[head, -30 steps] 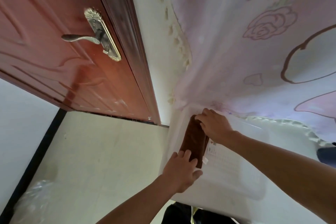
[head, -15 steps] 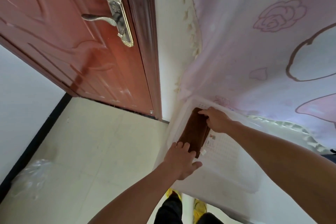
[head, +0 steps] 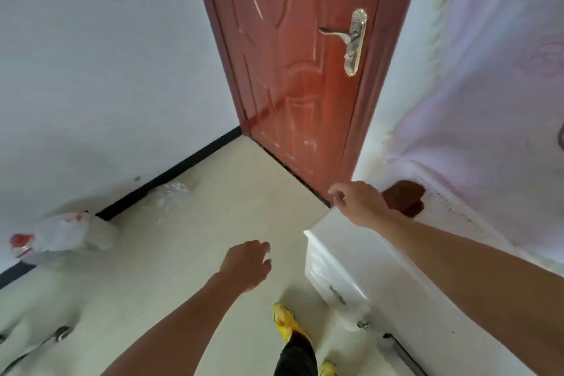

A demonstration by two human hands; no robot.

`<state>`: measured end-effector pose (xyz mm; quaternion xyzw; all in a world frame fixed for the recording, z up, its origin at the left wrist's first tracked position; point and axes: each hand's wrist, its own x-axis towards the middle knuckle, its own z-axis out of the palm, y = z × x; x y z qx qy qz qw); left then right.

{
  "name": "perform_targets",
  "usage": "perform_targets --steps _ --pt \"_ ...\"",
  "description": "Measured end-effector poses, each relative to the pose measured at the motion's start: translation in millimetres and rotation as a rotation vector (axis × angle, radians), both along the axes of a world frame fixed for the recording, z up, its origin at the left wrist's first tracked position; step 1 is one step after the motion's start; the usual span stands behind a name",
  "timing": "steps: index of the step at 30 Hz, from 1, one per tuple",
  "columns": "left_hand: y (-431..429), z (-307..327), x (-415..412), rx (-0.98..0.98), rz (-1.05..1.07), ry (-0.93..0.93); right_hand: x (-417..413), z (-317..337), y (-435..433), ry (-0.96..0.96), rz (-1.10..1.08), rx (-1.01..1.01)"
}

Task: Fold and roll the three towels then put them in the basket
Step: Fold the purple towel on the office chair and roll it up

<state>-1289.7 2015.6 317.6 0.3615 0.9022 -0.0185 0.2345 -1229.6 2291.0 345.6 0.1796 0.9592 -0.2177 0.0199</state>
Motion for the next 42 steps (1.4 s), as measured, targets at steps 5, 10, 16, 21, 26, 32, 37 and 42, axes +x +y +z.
perform_targets --steps 5,10,16,21,26,32,37,42 --pt "-145 21 36 -0.055 0.317 0.043 -36 2 -139 -0.05 0.421 0.033" --pt "-299 37 86 -0.068 0.644 0.099 -62 14 -299 -0.028 0.767 0.119" --pt "-465 48 154 -0.053 0.904 0.135 -68 20 -499 -0.001 1.005 0.167" --pt "-612 57 214 -0.092 1.068 0.115 -43 10 -676 -0.043 1.154 0.165" --pt "-725 64 256 -0.087 1.243 0.118 -20 12 -811 -0.067 1.314 0.167" --pt "-805 52 268 -0.042 1.378 0.094 -27 6 -926 -0.072 1.414 0.233" --pt "-897 40 250 -0.026 1.415 0.078 -55 -18 -1038 -0.074 1.491 0.229" --pt "-1003 37 212 -0.049 1.472 0.056 -105 -36 -1148 -0.109 1.5 0.24"
